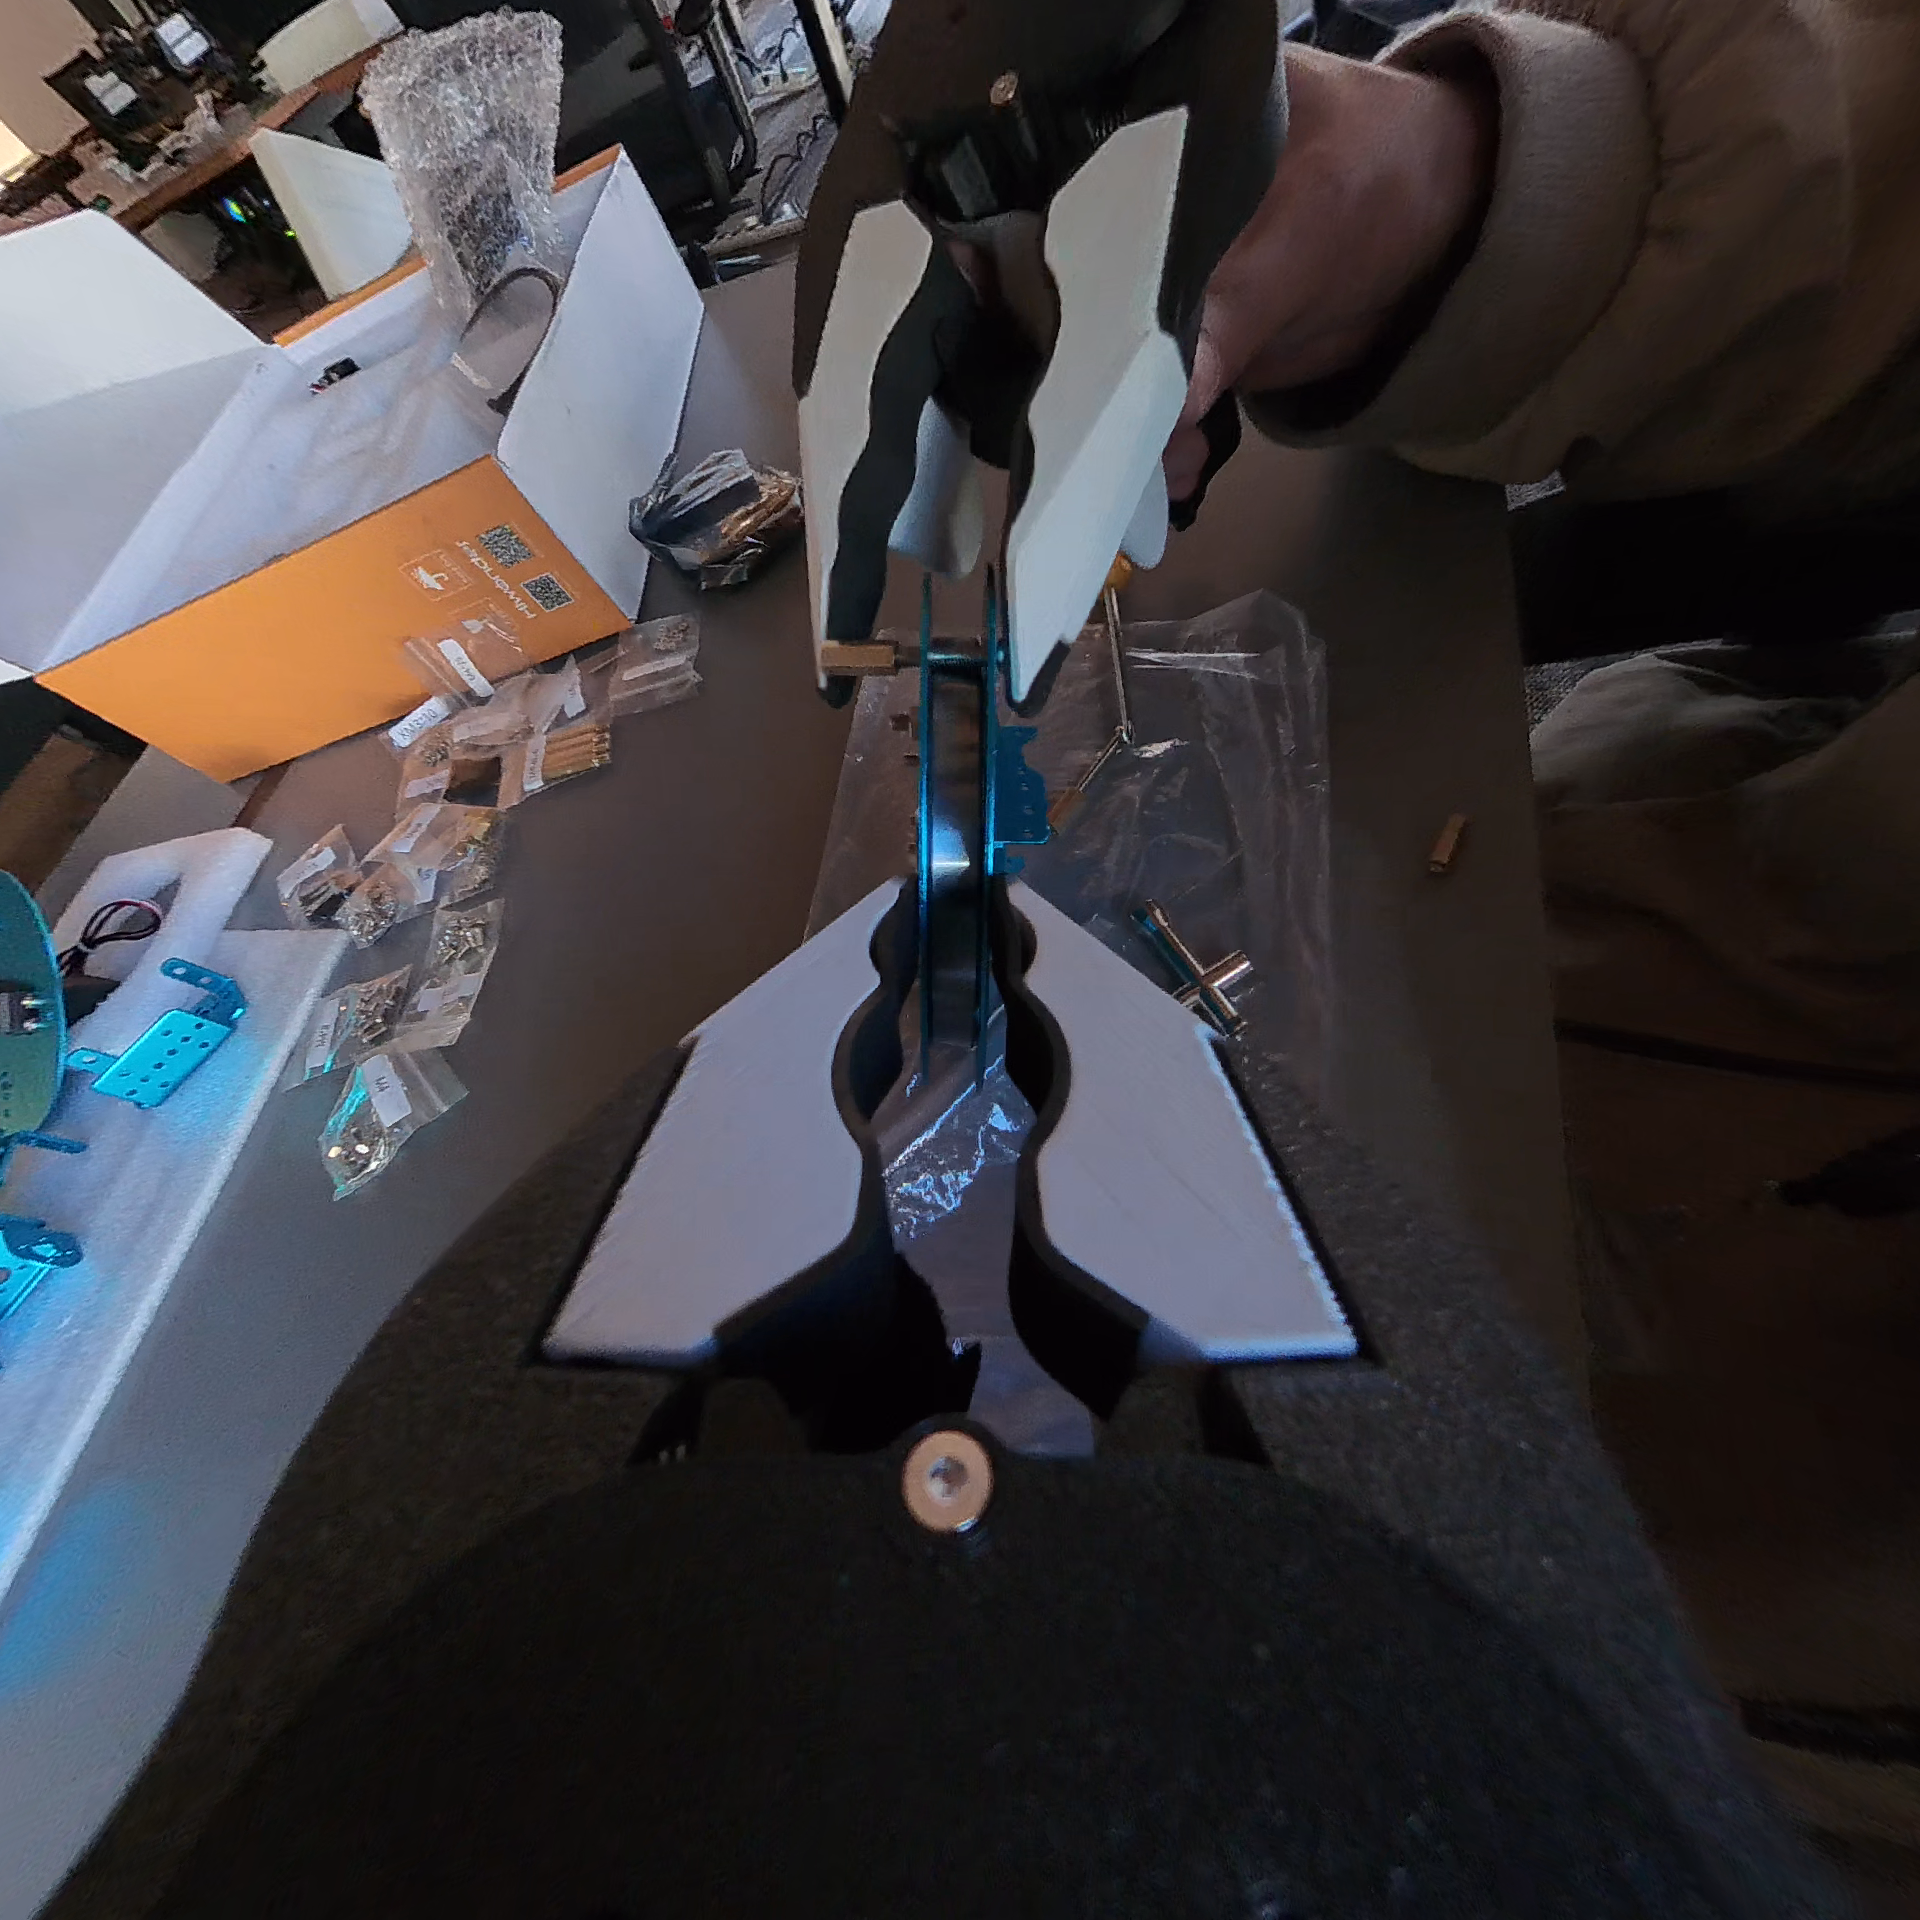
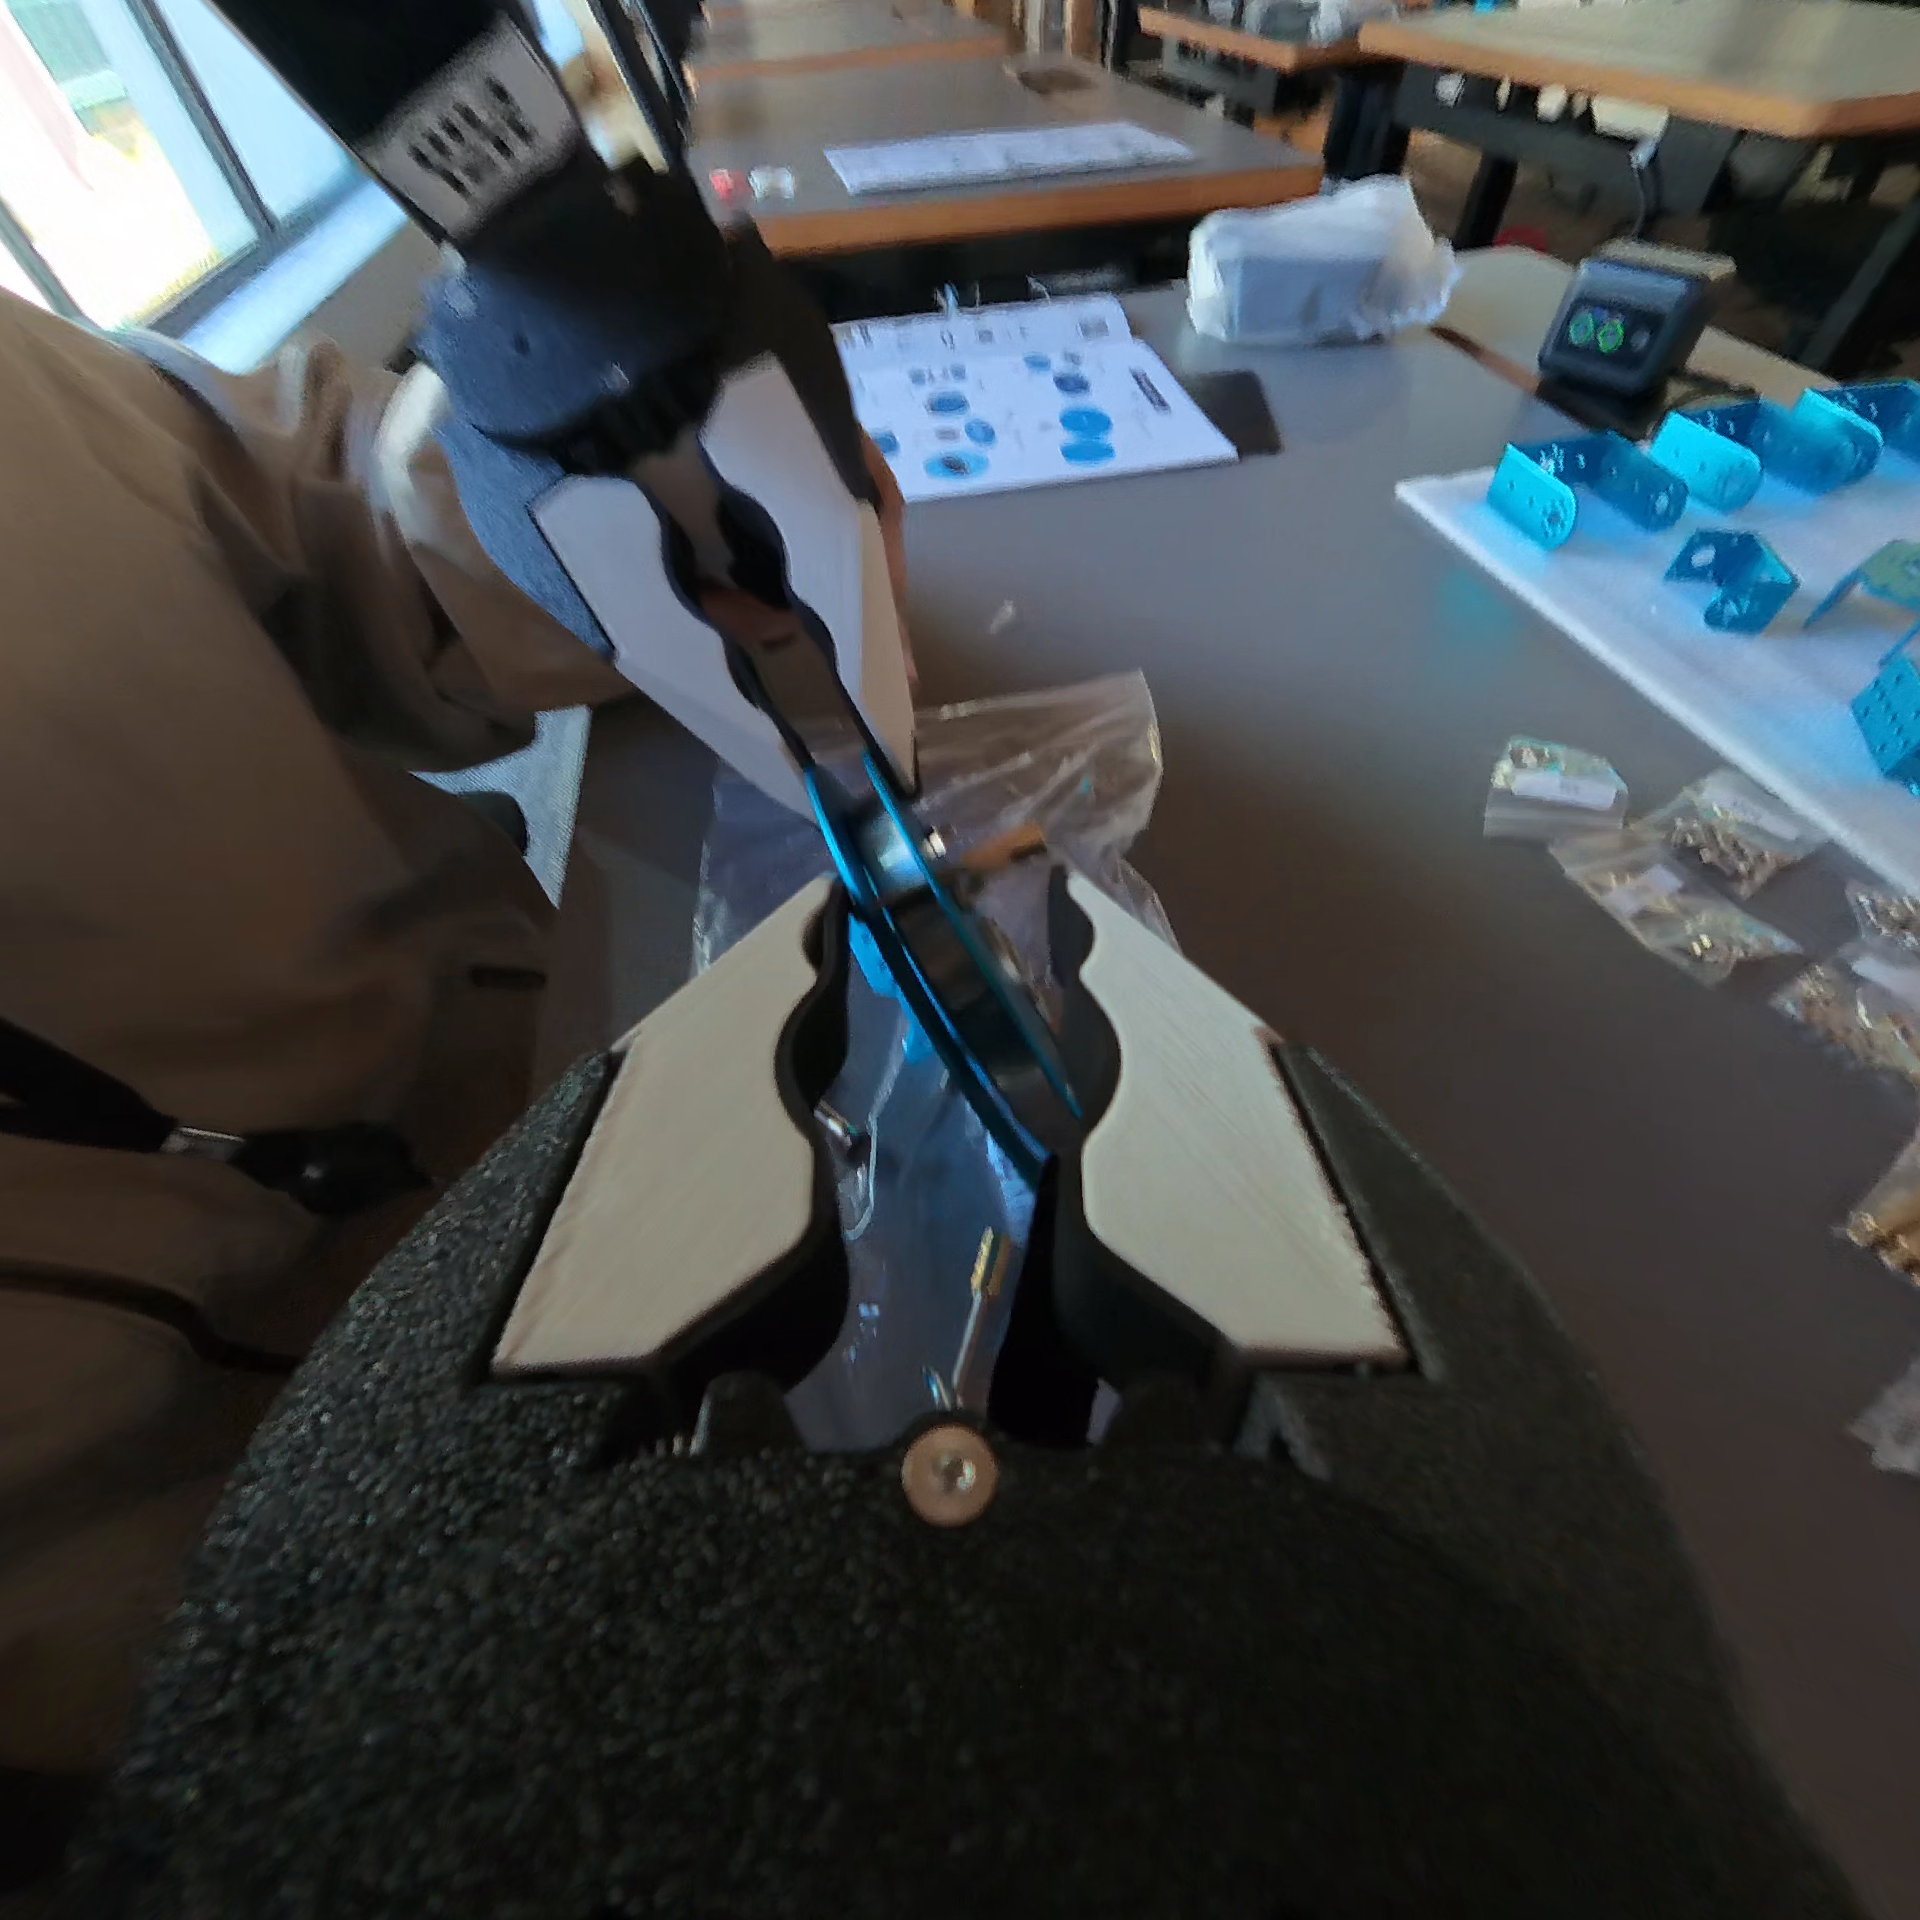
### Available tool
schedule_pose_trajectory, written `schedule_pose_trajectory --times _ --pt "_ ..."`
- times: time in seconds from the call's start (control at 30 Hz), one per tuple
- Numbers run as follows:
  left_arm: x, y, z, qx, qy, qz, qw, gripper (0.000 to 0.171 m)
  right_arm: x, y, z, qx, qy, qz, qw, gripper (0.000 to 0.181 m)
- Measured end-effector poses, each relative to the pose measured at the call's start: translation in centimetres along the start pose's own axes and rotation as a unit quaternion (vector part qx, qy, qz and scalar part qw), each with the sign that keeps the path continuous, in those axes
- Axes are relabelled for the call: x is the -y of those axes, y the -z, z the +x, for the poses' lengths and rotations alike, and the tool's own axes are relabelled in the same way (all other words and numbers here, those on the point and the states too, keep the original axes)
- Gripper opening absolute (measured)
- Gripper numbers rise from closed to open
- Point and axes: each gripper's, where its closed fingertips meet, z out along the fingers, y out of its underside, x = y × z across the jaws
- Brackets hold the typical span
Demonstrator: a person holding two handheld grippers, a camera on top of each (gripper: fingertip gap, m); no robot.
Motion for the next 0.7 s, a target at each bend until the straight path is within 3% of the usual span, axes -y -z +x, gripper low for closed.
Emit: schedule_pose_trajectory --times 0.07,0.17,0.27,0.37,0.47,0.5,0.57,0.7 --pt "0.0 0.0 0.2 0.007 -0.004 -0.004 1.000 0.012 -0.4 0.1 -0.3 -0.001 0.006 0.001 1.000 0.038" --pt "-0.1 0.1 0.7 0.019 -0.033 -0.007 0.999 0.013 -0.7 0.3 -1.5 0.013 0.035 -0.010 0.999 0.023" --pt "-0.5 0.1 1.3 0.036 -0.059 -0.005 0.998 0.013 -1.3 0.3 -2.6 -0.005 0.103 -0.042 0.994 0.018" --pt "-0.7 0.8 1.2 0.068 0.026 -0.004 0.997 0.028 -1.5 0.3 -3.1 -0.046 0.159 -0.056 0.985 0.015" --pt "-0.4 3.3 0.6 0.076 0.194 0.058 0.976 0.038 -1.4 0.3 -3.7 -0.097 0.254 -0.067 0.960 0.014" --pt "-0.6 4.0 0.3 0.064 0.273 0.081 0.957 0.039 -1.4 0.2 -4.0 -0.117 0.287 -0.075 0.948 0.013" --pt "-1.9 4.7 0.1 0.017 0.430 0.112 0.896 0.041 -1.6 -0.3 -4.3 -0.151 0.339 -0.096 0.924 0.013" --pt "-4.5 3.6 0.9 -0.114 0.649 0.115 0.743 0.060 -2.3 -2.0 -5.5 -0.175 0.416 -0.120 0.884 0.013"
